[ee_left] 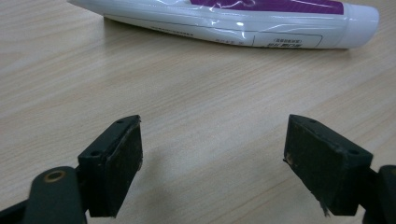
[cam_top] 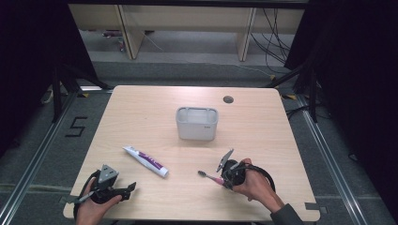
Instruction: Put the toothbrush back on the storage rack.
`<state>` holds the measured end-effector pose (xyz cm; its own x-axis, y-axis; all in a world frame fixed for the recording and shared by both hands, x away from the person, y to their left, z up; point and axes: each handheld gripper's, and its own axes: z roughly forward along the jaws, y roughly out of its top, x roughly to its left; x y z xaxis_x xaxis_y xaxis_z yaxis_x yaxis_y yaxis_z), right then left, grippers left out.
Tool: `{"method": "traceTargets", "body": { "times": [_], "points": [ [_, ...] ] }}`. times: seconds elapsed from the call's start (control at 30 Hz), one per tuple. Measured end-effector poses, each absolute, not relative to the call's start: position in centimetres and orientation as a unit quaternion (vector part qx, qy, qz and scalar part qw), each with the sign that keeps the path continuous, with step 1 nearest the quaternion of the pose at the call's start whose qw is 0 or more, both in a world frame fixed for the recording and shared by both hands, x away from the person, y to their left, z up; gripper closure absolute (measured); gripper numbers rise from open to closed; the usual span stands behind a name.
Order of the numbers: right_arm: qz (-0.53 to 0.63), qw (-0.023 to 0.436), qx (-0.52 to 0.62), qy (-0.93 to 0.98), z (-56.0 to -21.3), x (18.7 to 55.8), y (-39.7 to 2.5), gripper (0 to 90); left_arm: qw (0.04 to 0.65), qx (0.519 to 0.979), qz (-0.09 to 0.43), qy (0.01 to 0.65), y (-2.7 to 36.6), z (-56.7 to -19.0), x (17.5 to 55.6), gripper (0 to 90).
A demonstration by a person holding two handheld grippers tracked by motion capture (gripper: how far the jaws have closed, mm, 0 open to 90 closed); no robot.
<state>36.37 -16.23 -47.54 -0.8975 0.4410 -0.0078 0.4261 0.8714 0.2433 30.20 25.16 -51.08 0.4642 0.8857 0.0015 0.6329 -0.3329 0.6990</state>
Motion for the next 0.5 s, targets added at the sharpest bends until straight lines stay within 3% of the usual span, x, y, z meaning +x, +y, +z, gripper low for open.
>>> {"method": "traceTargets", "body": {
  "times": [0.5],
  "points": [
    [0.101, 0.026, 0.208, 0.973, -47.61, 36.30, -15.82, 82.4, 0.323, 0.793, 0.195, 0.479, 25.17, -51.10, 30.21, 19.1]
  ]
}}
